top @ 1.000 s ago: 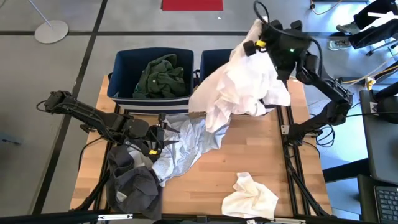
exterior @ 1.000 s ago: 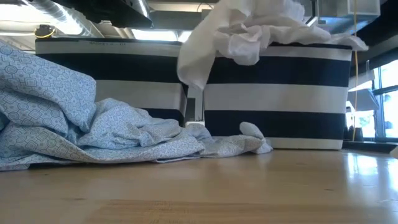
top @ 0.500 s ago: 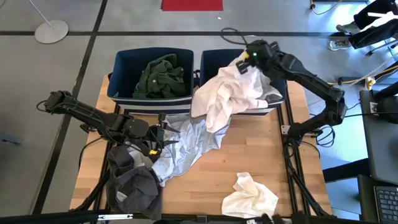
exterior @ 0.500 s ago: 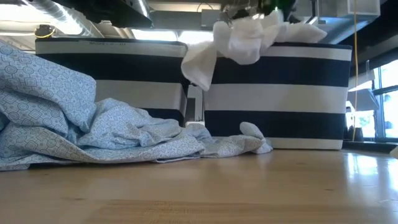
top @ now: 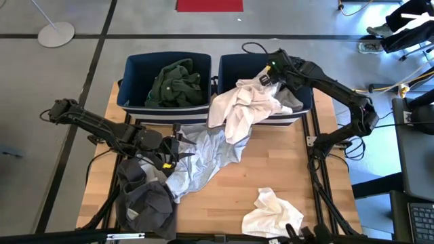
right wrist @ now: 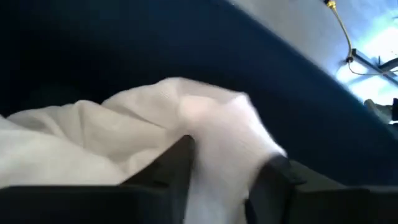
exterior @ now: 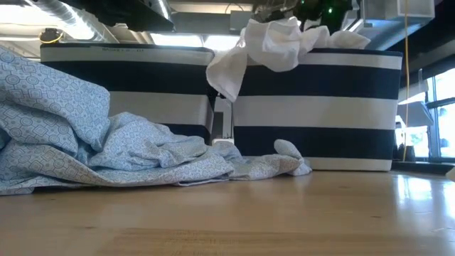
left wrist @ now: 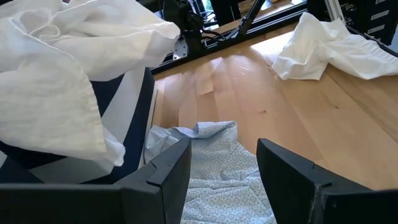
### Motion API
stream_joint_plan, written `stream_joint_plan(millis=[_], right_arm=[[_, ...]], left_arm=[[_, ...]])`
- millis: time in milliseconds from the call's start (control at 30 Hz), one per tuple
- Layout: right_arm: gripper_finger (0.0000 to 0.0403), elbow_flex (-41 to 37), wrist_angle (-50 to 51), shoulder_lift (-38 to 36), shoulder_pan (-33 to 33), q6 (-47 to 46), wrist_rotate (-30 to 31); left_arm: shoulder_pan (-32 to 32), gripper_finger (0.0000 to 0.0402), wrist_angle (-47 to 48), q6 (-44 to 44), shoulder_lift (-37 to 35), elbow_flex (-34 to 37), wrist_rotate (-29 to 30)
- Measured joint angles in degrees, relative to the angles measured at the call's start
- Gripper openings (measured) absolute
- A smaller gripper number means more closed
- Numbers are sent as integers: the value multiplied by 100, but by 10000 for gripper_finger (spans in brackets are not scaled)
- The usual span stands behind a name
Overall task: Sort clothes
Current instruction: Put the white dress into the right laundry bin
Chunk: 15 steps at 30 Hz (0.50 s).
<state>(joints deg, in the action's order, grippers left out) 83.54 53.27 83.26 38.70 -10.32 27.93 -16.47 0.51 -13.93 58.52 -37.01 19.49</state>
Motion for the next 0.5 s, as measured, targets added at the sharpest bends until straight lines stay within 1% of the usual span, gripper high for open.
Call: stream_joint_plan(millis=[133, 267, 367, 500], right_arm=[[200, 772, 556, -69, -49, 17, -72], [227, 1784, 1330, -72, -367, -172, -223], [233, 2298, 1584, -83, -845, -364, -363], [234, 2419, 1521, -78, -1853, -264, -546]], left_arm=[[1, 172, 2, 0, 1, 0, 1], [2, 172, 2, 2, 0, 0, 2], [2, 172, 2, 25, 0, 0, 2], [1, 172, 2, 47, 2, 0, 2]])
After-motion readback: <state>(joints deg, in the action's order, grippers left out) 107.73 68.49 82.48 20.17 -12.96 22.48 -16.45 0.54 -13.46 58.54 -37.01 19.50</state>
